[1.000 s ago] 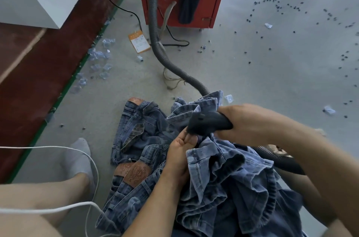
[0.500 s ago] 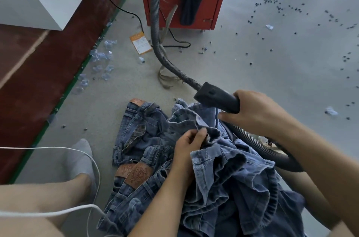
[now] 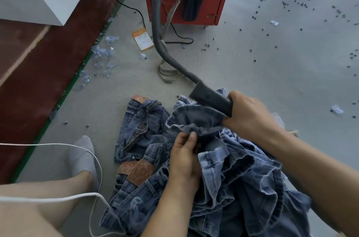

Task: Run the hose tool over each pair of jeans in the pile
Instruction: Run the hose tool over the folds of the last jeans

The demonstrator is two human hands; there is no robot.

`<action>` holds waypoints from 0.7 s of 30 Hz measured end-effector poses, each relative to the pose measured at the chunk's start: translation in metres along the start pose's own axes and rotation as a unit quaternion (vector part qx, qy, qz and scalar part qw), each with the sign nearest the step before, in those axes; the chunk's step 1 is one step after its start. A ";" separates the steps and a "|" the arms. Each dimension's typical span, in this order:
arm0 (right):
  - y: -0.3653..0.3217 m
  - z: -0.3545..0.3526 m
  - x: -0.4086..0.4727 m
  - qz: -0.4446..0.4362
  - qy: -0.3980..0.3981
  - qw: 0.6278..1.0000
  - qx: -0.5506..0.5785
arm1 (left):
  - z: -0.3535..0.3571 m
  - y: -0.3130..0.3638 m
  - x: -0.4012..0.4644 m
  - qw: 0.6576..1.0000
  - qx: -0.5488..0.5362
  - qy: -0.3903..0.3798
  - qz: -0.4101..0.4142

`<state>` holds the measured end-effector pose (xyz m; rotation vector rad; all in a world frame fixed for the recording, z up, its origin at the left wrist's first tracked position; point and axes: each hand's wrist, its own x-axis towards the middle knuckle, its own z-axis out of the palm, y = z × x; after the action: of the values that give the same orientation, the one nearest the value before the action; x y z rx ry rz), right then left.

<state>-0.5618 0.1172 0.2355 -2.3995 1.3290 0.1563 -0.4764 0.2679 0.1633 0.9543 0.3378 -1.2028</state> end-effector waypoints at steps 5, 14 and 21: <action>0.015 0.003 -0.005 0.070 0.007 0.998 -0.004 | 0.009 -0.010 0.009 0.972 -0.230 0.017 -0.041; 0.023 -0.061 -0.021 -0.111 -0.045 0.993 0.007 | 0.010 -0.021 0.015 0.974 -0.219 0.043 -0.038; 0.024 -0.082 -0.035 -0.187 -0.151 0.966 -0.096 | 0.005 -0.027 0.016 0.976 -0.217 0.004 -0.029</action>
<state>-0.6084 0.1017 0.3133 -2.6052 0.7403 0.5402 -0.4962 0.2527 0.1434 0.5726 0.6109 -1.1170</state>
